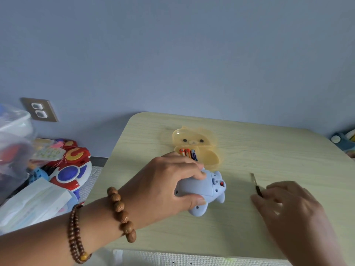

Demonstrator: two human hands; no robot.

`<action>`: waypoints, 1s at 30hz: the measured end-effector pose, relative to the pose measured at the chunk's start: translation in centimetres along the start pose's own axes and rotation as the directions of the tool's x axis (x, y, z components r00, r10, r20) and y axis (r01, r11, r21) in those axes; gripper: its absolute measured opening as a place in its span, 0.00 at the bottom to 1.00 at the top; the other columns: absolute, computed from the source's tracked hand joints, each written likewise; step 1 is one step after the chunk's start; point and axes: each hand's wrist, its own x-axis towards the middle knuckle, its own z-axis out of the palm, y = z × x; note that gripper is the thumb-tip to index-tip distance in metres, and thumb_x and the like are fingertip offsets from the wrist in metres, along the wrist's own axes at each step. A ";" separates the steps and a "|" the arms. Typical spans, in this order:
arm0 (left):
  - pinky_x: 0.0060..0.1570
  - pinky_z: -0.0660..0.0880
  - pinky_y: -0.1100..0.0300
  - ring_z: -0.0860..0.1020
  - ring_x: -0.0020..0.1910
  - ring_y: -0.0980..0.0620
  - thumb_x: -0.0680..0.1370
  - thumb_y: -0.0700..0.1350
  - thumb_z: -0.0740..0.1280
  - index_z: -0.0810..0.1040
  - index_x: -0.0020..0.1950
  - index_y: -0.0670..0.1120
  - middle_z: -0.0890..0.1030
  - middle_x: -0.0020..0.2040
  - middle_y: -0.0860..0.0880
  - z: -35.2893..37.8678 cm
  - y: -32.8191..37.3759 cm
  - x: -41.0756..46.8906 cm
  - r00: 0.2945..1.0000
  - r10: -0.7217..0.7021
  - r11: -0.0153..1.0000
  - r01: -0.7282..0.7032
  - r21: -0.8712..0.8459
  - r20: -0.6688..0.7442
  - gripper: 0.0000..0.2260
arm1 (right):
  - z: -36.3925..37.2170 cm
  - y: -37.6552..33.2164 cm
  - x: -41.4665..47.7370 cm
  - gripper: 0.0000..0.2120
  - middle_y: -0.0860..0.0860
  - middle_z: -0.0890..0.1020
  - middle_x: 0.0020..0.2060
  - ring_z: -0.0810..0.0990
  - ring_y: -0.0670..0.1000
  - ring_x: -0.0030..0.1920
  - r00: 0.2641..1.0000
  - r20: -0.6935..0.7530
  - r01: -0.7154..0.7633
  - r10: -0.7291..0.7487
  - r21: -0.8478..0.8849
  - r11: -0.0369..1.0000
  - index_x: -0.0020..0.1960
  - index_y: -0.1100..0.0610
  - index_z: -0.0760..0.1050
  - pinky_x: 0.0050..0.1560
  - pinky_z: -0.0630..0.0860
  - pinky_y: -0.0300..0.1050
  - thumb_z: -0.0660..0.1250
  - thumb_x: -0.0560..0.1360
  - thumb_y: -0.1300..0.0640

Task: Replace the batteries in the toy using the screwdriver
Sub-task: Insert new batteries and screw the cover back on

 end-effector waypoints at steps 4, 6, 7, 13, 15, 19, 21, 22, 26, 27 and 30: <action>0.57 0.71 0.71 0.78 0.57 0.61 0.67 0.55 0.77 0.84 0.53 0.49 0.83 0.58 0.56 0.0 0.2 0.0 1.000 -0.008 1.000 0.007 -0.008 -0.017 0.18 | -0.9 -0.6 0.6 0.11 0.45 0.83 0.34 0.81 0.49 0.35 0.997 -0.068 0.047 -0.036 0.168 0.985 0.39 0.47 0.77 0.35 0.73 0.42 0.77 0.69 0.60; 0.56 0.71 0.70 0.78 0.57 0.61 0.67 0.55 0.77 0.84 0.53 0.50 0.83 0.58 0.56 0.0 0.2 0.0 1.000 -0.011 1.000 0.011 -0.001 -0.022 0.18 | -2.6 -1.3 1.2 0.08 0.42 0.84 0.34 0.83 0.44 0.33 0.991 -0.103 0.114 -0.085 0.320 0.941 0.41 0.45 0.78 0.34 0.75 0.36 0.74 0.70 0.56; 0.56 0.72 0.70 0.78 0.57 0.61 0.67 0.56 0.77 0.84 0.53 0.50 0.83 0.58 0.57 0.1 0.1 0.0 1.000 -0.012 1.000 0.012 0.006 -0.020 0.18 | -3.6 -1.8 1.4 0.07 0.40 0.85 0.36 0.83 0.44 0.35 0.984 -0.127 0.167 -0.127 0.395 0.903 0.41 0.43 0.80 0.36 0.77 0.37 0.74 0.70 0.56; 0.58 0.70 0.70 0.76 0.59 0.60 0.68 0.54 0.77 0.85 0.54 0.52 0.82 0.58 0.57 0.5 0.5 0.2 0.999 -0.005 1.000 0.005 -0.003 -0.032 0.16 | -6.4 -3.9 1.7 0.06 0.36 0.82 0.36 0.83 0.42 0.39 0.894 -0.183 0.446 -0.408 0.310 0.840 0.45 0.47 0.83 0.38 0.76 0.39 0.69 0.73 0.56; 0.58 0.70 0.69 0.75 0.60 0.60 0.68 0.54 0.77 0.85 0.54 0.52 0.82 0.58 0.58 0.5 0.5 0.2 1.000 -0.003 1.000 0.003 0.001 -0.028 0.16 | -6.3 -4.0 1.6 0.06 0.33 0.81 0.36 0.82 0.41 0.38 0.888 -0.175 0.459 -0.425 0.284 0.842 0.45 0.48 0.83 0.37 0.74 0.37 0.68 0.73 0.57; 0.58 0.70 0.70 0.75 0.60 0.60 0.69 0.54 0.76 0.85 0.55 0.53 0.81 0.59 0.59 0.5 0.5 0.2 1.000 0.002 1.000 -0.002 0.022 -0.017 0.16 | -6.0 -3.9 1.4 0.07 0.33 0.81 0.36 0.82 0.40 0.39 0.884 -0.157 0.468 -0.441 0.301 0.831 0.45 0.46 0.82 0.38 0.74 0.33 0.69 0.72 0.57; 0.58 0.69 0.71 0.75 0.60 0.60 0.69 0.54 0.75 0.85 0.55 0.53 0.81 0.59 0.58 0.5 0.5 0.2 1.000 0.006 1.000 -0.005 0.029 -0.014 0.16 | -5.9 -4.0 1.4 0.07 0.33 0.81 0.36 0.82 0.39 0.39 0.885 -0.132 0.464 -0.446 0.307 0.831 0.44 0.47 0.83 0.39 0.73 0.32 0.69 0.72 0.57; 0.57 0.69 0.71 0.75 0.60 0.59 0.69 0.54 0.76 0.85 0.55 0.53 0.81 0.59 0.58 0.5 0.5 0.2 1.000 0.007 1.000 -0.007 0.030 -0.014 0.16 | -5.9 -4.0 1.4 0.07 0.33 0.81 0.36 0.81 0.40 0.39 0.886 -0.125 0.463 -0.447 0.309 0.831 0.44 0.47 0.83 0.39 0.73 0.31 0.69 0.72 0.57; 0.58 0.70 0.68 0.74 0.59 0.59 0.69 0.55 0.76 0.85 0.55 0.52 0.81 0.59 0.58 0.5 0.5 0.2 1.000 0.014 0.999 -0.013 0.038 -0.009 0.16 | -5.5 -4.2 1.5 0.06 0.36 0.81 0.36 0.80 0.40 0.39 0.879 -0.115 0.476 -0.463 0.281 0.833 0.44 0.49 0.83 0.39 0.72 0.29 0.69 0.72 0.58; 0.58 0.70 0.68 0.74 0.60 0.59 0.69 0.55 0.76 0.85 0.56 0.53 0.81 0.59 0.58 0.5 0.4 0.2 1.000 0.015 0.999 -0.014 0.037 -0.009 0.16 | -5.5 -4.2 1.5 0.06 0.36 0.81 0.36 0.80 0.40 0.39 0.875 -0.117 0.484 -0.470 0.273 0.832 0.44 0.49 0.83 0.39 0.71 0.29 0.69 0.72 0.58; 0.59 0.71 0.69 0.74 0.61 0.59 0.69 0.55 0.76 0.84 0.56 0.54 0.81 0.59 0.59 0.5 0.3 0.2 1.000 0.010 1.000 -0.010 0.026 -0.007 0.17 | -5.5 -4.4 1.7 0.06 0.39 0.81 0.35 0.79 0.43 0.38 0.866 -0.107 0.499 -0.488 0.241 0.832 0.43 0.50 0.83 0.39 0.71 0.32 0.68 0.72 0.58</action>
